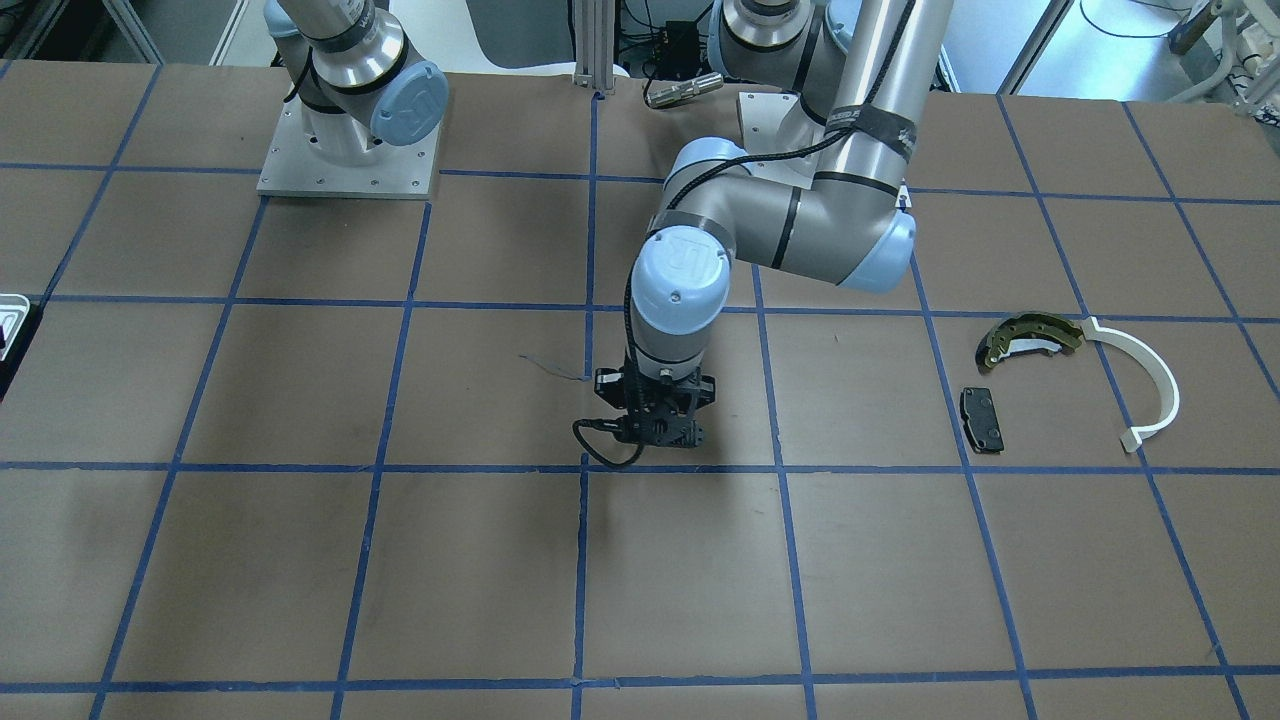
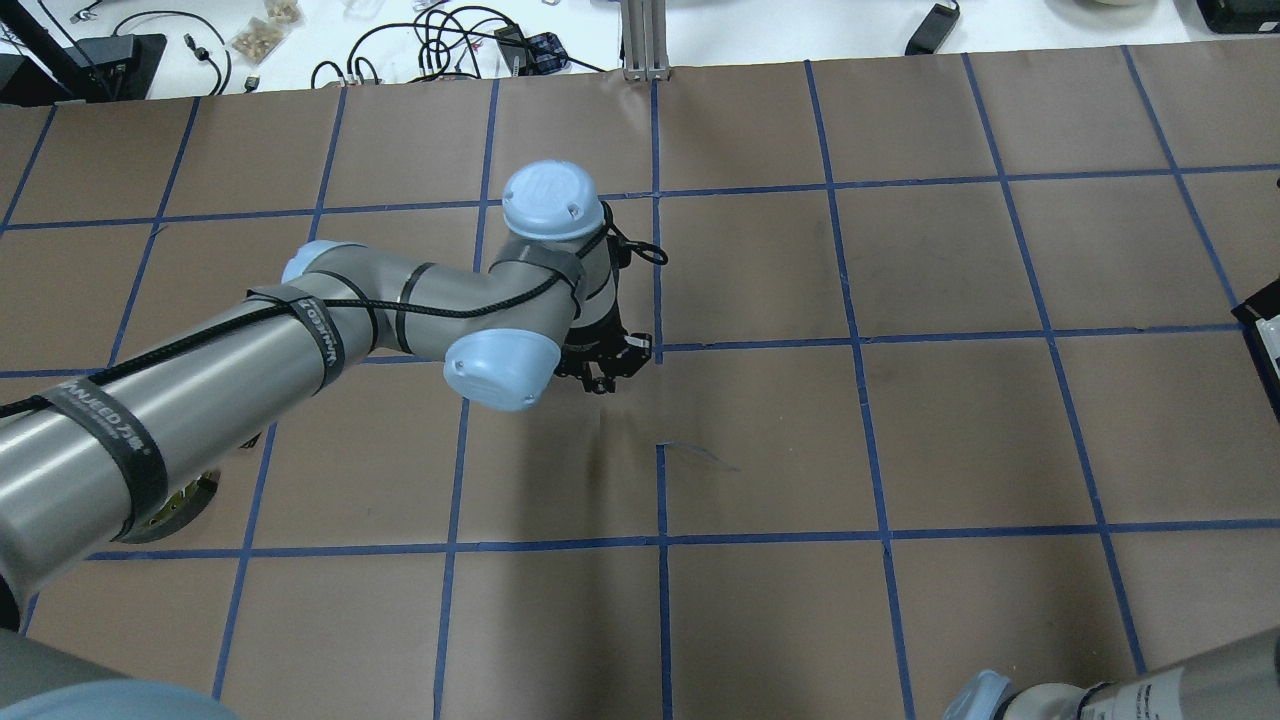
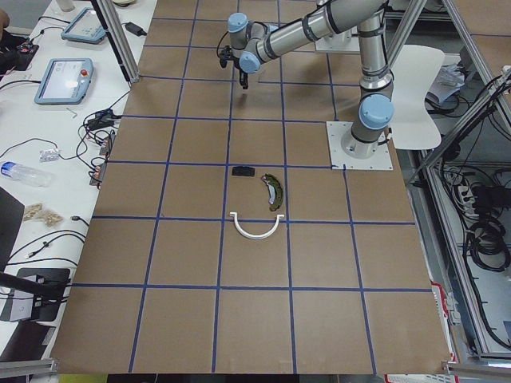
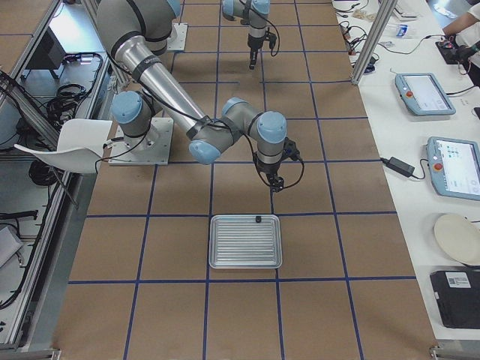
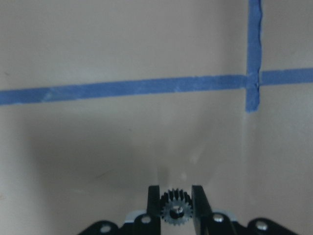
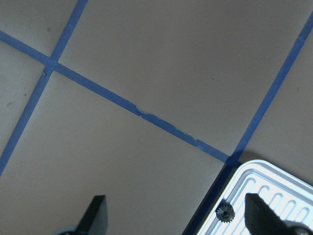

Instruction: Place bearing gear from tray to pile

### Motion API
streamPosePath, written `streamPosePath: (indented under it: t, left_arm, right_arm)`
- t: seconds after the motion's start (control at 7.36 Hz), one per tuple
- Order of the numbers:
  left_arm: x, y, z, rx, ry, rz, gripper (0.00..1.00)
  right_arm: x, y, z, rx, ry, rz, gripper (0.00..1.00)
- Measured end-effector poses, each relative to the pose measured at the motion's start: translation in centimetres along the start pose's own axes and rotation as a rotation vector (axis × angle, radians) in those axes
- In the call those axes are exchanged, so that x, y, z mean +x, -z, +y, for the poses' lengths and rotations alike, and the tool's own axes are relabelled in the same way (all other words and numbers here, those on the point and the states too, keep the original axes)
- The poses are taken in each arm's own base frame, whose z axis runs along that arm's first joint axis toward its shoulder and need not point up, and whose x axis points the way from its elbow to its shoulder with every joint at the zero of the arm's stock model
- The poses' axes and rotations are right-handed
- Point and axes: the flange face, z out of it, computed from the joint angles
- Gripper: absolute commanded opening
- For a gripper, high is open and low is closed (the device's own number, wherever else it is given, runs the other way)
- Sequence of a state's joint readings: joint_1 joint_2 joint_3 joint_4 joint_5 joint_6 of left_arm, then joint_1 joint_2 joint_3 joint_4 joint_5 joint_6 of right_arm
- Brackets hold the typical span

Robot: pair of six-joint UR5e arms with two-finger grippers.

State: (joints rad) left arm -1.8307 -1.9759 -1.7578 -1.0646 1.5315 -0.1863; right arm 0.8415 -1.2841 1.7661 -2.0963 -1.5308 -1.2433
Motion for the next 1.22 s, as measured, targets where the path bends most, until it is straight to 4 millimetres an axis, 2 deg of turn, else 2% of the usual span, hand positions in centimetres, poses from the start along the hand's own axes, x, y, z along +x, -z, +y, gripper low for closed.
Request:
streamPosePath:
  t: [0.14, 0.27, 0.41, 0.54, 0.82, 1.09, 1.22]
  left_arm:
    - [-3.8, 3.6, -2.4, -0.025, -0.014, -0.004, 0.00]
    - [-8.7, 7.0, -4.3, -0.049, -0.034, -0.022, 0.00]
    - [-14.6, 9.3, -5.6, -0.068, -0.064, -0.054, 0.00]
    - [-20.6, 10.3, -6.2, -0.084, -0.088, -0.070, 0.00]
    - [-31.3, 9.8, -5.9, -0.117, -0.081, -0.050, 0.00]
    - [-40.4, 7.9, -3.7, -0.157, -0.031, -0.041, 0.00]
    - [-44.7, 6.3, -2.1, -0.182, -0.014, -0.054, 0.00]
  right_arm:
    - [0.1, -0.1, 0.1, -0.001, 0.023, 0.001, 1.00]
    - [0.5, -0.1, 0.5, -0.001, 0.076, 0.004, 1.00]
    - [1.2, -0.2, 1.6, -0.002, 0.142, 0.006, 1.00]
    - [2.2, -0.4, 3.2, -0.007, 0.245, 0.003, 1.00]
    - [3.8, -2.0, 5.3, -0.014, 0.503, -0.017, 1.00]
    - [6.0, -4.4, 7.6, -0.020, 0.668, -0.005, 1.00]
    - [7.0, -6.0, 8.1, -0.024, 0.709, 0.013, 1.00]
